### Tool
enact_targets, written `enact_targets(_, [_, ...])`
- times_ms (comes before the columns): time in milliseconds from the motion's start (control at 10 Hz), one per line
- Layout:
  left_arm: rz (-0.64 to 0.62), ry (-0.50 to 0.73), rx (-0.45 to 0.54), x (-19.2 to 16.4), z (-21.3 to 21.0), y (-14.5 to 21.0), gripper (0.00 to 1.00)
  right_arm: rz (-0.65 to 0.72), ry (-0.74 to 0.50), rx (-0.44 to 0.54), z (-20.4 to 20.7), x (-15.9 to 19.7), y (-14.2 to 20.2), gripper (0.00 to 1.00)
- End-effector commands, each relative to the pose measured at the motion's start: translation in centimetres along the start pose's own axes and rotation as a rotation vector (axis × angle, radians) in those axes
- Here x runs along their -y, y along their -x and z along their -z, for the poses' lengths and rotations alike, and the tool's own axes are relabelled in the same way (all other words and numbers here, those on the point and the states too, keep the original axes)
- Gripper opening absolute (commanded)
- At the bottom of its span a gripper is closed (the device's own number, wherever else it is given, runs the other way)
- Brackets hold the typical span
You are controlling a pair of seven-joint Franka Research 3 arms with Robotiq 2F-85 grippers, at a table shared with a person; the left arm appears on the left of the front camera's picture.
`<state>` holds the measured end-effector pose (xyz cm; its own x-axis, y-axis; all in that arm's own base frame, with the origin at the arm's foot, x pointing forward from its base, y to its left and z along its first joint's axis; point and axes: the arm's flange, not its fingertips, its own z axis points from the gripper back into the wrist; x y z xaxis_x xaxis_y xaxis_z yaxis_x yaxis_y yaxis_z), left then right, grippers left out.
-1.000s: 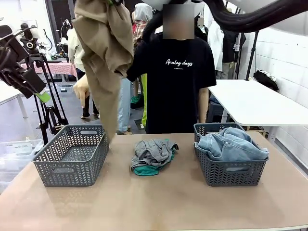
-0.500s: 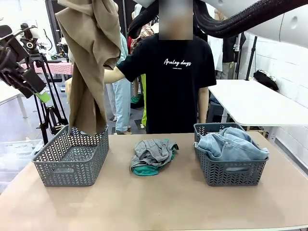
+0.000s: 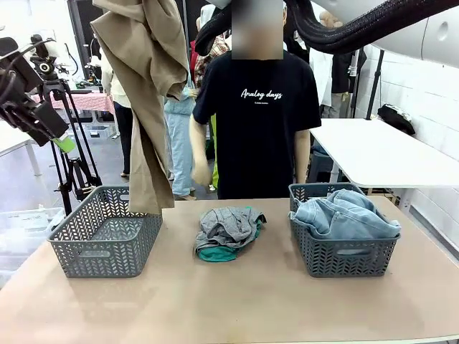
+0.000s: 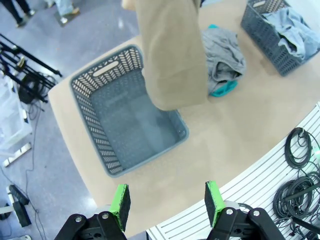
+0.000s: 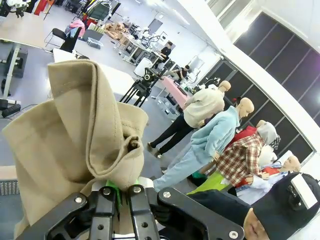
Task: Sort the tops and bottoms.
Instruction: Sort the clothes according to human instructions.
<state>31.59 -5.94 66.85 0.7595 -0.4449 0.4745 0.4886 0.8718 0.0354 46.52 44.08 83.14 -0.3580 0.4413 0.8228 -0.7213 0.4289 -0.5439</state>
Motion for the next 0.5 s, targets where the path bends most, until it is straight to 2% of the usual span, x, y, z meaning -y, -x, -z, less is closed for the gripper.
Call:
enact_targets(0, [-0.006,-0.007,-0.007,-0.1,-0.2,-0.1,0.78,0.000,0.000,0.000,0.0,0.0,0.0,0.00])
enact_targets(100, [-0.006,-0.007,-0.007,-0.1,-0.2,-0.1,0.78,0.006,-0.058,0.017,2.4,0.0,0.0,0.00])
enact_targets(300, [-0.006,-0.007,-0.007,-0.1,-0.2,-0.1,0.78,-0.033,-0.069,0.140,6.3,0.0,-1.5,0.00])
enact_targets(400, [-0.006,-0.007,-0.007,-0.1,-0.2,-0.1,0.78,-0.019,-0.100,0.131,8.5,-0.5,-1.2,0.00])
